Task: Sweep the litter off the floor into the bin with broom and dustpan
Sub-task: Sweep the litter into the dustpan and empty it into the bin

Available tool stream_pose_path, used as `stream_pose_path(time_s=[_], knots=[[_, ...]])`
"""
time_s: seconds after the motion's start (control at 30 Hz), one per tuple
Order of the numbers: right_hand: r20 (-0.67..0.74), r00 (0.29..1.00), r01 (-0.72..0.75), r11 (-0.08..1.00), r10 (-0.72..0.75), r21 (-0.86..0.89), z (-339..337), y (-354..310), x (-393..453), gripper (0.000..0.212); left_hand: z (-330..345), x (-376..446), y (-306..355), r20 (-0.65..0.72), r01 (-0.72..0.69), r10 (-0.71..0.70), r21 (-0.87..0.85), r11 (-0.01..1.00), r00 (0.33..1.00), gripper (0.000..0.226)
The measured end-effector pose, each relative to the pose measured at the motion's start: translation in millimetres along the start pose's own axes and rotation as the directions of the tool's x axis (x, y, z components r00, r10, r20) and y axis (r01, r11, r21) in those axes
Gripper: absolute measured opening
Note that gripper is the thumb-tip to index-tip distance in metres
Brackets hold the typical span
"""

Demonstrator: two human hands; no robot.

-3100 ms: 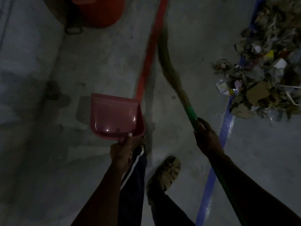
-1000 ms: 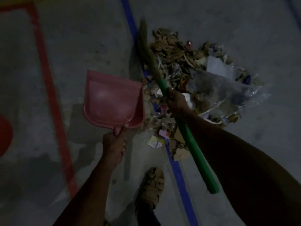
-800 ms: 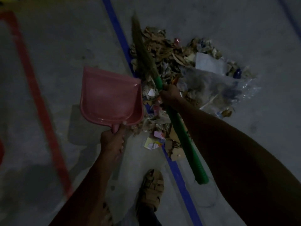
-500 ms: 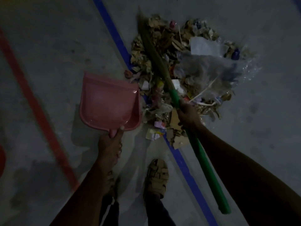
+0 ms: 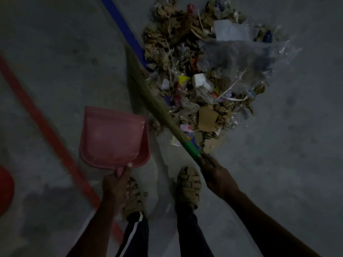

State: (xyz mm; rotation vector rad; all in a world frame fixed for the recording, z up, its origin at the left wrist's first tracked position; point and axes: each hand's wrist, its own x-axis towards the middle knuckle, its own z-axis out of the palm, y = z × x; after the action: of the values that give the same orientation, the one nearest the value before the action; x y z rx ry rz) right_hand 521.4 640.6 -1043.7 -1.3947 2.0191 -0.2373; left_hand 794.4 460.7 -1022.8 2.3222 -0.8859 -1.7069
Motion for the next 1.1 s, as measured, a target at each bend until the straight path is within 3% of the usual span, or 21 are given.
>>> stream_pose_path(time_s=[0.13,0.33,0.43,0.57,0.7,0.9,1.1], knots=[[0.122,0.992,-0.026,0.997,0.035,-0.072,22.3,7.7,-6.5,0.058,-2.2,1.2,-4.5,0.001,-0.008,0.008,0.036,0.999,1.0,0.057],[0.019,0.985,-0.165,0.97,0.171,-0.178,11.6,10.8,14.1,0.06,-3.3,5.5,-10.2,0.003,-0.008,0.008,0.031,0.999,1.0,0.052],[-0.004,0.99,-0.142,0.968,0.144,-0.205,0.5,7.6,22.0,0.064,-5.7,7.6,-14.5,0.003,0.011,-0.011,0.005,1.0,1.0,0.053],[0.019,1.0,-0.006,0.979,0.01,-0.203,0.1,6.2,18.2,0.068,-7.8,5.7,-19.7,-0.014,0.031,-0.031,-0.014,0.999,0.999,0.055],[0.043,0.997,-0.049,0.978,0.059,-0.205,9.8,5.5,14.0,0.071,-7.8,3.7,-23.3,-0.007,0.04,-0.04,0.023,0.999,0.999,0.057],[-0.037,0.987,-0.161,0.938,0.158,-0.308,-3.3,2.6,18.6,0.08,-4.4,7.7,-32.8,0.067,0.084,-0.087,0.044,0.996,0.994,0.052],[-0.206,0.957,-0.265,0.91,0.207,-0.319,-16.7,19.1,55.1,0.082,24.6,18.3,-40.8,0.108,0.14,-0.144,0.046,0.989,0.984,0.052]])
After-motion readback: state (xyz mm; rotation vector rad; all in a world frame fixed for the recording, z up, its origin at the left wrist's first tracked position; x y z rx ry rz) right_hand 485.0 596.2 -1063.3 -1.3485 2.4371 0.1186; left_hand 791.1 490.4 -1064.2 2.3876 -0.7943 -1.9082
